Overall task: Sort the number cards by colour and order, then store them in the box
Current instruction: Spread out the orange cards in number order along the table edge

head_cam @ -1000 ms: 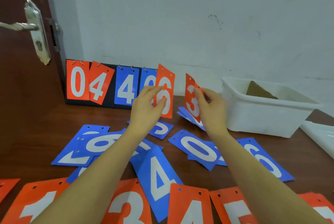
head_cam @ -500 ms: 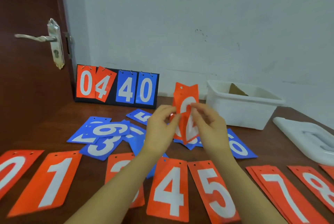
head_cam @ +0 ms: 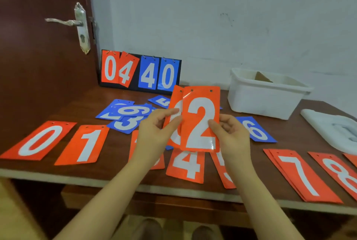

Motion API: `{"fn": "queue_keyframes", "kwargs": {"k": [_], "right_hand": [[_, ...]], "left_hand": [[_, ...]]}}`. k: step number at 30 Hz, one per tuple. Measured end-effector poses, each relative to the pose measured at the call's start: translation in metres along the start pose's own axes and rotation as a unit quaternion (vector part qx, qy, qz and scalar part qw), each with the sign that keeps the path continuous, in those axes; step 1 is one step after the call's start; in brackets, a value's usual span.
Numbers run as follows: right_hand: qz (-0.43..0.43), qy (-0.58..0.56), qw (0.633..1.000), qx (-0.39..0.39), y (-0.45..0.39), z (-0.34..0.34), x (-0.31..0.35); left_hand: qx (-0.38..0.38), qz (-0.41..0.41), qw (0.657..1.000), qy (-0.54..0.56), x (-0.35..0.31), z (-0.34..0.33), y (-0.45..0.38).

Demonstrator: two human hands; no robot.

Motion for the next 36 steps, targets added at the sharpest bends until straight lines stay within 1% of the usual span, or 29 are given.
{"fn": "queue_keyframes", "kwargs": {"k": [2, 5, 8, 11, 14, 17, 19, 21, 23, 25, 27, 28, 29, 30, 32, 33, 34, 35, 36], "right_hand": [[-0.010, -0.020, 1.000, 0.021, 0.005, -0.023, -0.003], [-0.001, -0.011, 0.999, 0.041, 0.015, -0.065, -0.006], [-0.033, -0.022, 0.996, 0.075, 0.027, -0.110, -0.017], [-0.062, -0.045, 0.991, 0.108, 0.041, -0.146, -0.024], [-0.052, -0.042, 0.993, 0.094, 0.051, -0.160, -0.026], [-0.069, -0.025, 0.993, 0.090, 0.056, -0.166, -0.031], [-0.080, -0.034, 0.993, 0.086, 0.058, -0.164, -0.033], [-0.060, -0.043, 0.996, 0.053, 0.054, -0.153, -0.030], [-0.025, 0.004, 1.000, -0.002, 0.046, -0.133, -0.027], [-0.008, 0.045, 0.998, -0.038, 0.039, -0.113, -0.027], [0.026, 0.082, 0.996, -0.034, 0.036, -0.104, -0.025], [0.044, 0.105, 0.993, -0.020, 0.036, -0.103, -0.024], [0.057, 0.125, 0.991, -0.005, 0.037, -0.105, -0.024], [0.063, 0.143, 0.988, 0.007, 0.039, -0.106, -0.025], [0.064, 0.167, 0.984, 0.013, 0.040, -0.106, -0.028], [0.062, 0.171, 0.983, 0.012, 0.039, -0.104, -0.028], [0.060, 0.170, 0.984, 0.010, 0.039, -0.102, -0.027], [0.058, 0.165, 0.985, 0.009, 0.038, -0.100, -0.025], [0.056, 0.155, 0.986, 0.009, 0.038, -0.096, -0.022]], "left_hand": [[-0.006, 0.023, 1.000, 0.004, 0.000, 0.017, 0.008], [-0.060, 0.046, 0.997, -0.024, -0.002, 0.058, 0.016], [-0.110, 0.064, 0.991, -0.028, -0.001, 0.101, 0.021], [-0.119, 0.081, 0.989, -0.044, 0.005, 0.129, 0.025], [-0.129, 0.073, 0.987, -0.056, 0.012, 0.149, 0.026], [-0.141, 0.070, 0.983, -0.096, 0.017, 0.161, 0.021], [-0.138, 0.076, 0.981, -0.109, 0.021, 0.163, 0.015], [-0.139, 0.081, 0.982, -0.099, 0.024, 0.163, 0.009], [-0.147, 0.085, 0.979, -0.111, 0.027, 0.165, 0.006], [-0.138, 0.073, 0.972, -0.177, 0.026, 0.165, 0.004], [-0.099, 0.039, 0.952, -0.287, 0.023, 0.158, 0.002], [-0.077, 0.026, 0.933, -0.350, 0.024, 0.153, 0.002], [-0.052, 0.023, 0.907, -0.416, 0.028, 0.148, 0.002], [-0.023, 0.027, 0.872, -0.489, 0.033, 0.143, 0.003], [0.024, 0.036, 0.784, -0.619, 0.042, 0.137, 0.004], [0.031, 0.034, 0.756, -0.654, 0.043, 0.137, 0.004], [0.027, 0.023, 0.746, -0.665, 0.040, 0.135, 0.003], [0.017, 0.004, 0.755, -0.656, 0.034, 0.132, 0.004], [0.002, -0.020, 0.782, -0.623, 0.027, 0.127, 0.004]]}}
Point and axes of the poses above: each hand's wrist, its own y-axis away from the middle knuckle, its own z-axis out of the back of the hand, x = y × z, the point moved 8 cm from there along -y, towards the middle knuckle, and after that the axes turned 2 degrees about -z, right-handed, at the moved point
